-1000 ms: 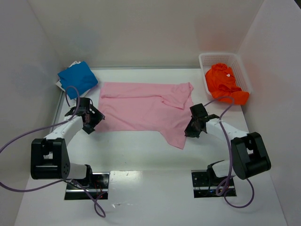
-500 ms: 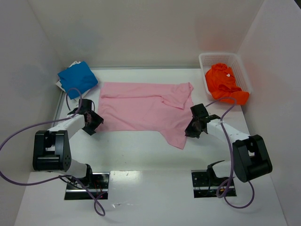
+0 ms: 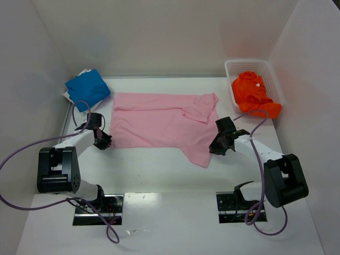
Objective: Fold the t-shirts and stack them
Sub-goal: Grap the side of the flattened tshirt closest away from the robot with both arms
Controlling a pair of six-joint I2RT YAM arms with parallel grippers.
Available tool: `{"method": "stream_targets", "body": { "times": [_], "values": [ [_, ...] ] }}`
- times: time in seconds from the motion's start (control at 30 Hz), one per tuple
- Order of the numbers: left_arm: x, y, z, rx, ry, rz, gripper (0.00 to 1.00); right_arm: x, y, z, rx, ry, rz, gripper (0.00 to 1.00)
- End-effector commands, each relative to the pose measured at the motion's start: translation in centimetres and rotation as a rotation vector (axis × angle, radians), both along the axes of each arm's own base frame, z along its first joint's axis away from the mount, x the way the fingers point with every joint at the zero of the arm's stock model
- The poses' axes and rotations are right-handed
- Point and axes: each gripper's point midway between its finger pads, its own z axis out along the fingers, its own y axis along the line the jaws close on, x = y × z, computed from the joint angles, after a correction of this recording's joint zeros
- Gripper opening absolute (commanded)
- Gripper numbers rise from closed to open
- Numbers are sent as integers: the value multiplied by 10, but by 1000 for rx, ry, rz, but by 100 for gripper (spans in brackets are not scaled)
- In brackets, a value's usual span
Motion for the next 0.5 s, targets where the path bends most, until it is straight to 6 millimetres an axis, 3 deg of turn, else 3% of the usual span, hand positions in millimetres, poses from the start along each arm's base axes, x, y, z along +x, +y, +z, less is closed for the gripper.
{"method": "stream_targets", "body": {
  "times": [0.0,0.03,0.1,0.3,0.47],
  "values": [
    [2,3,-1,13,-7,-1,17,9,0,13,-1,-50,-27,2],
    [2,3,-1,13,-7,-1,7,10,-2,13,-1,-50,-36,2],
    [2,3,-1,13,-7,-1,0,10,-2,13,-1,-50,-36,2],
    [4,2,4,12,-16,-24,0,12,-3,17,-4,-70,-40,2],
    [30,3,50,40,-140,-89,0,33,-7,38,2,-132,-49,2]
  ]
}}
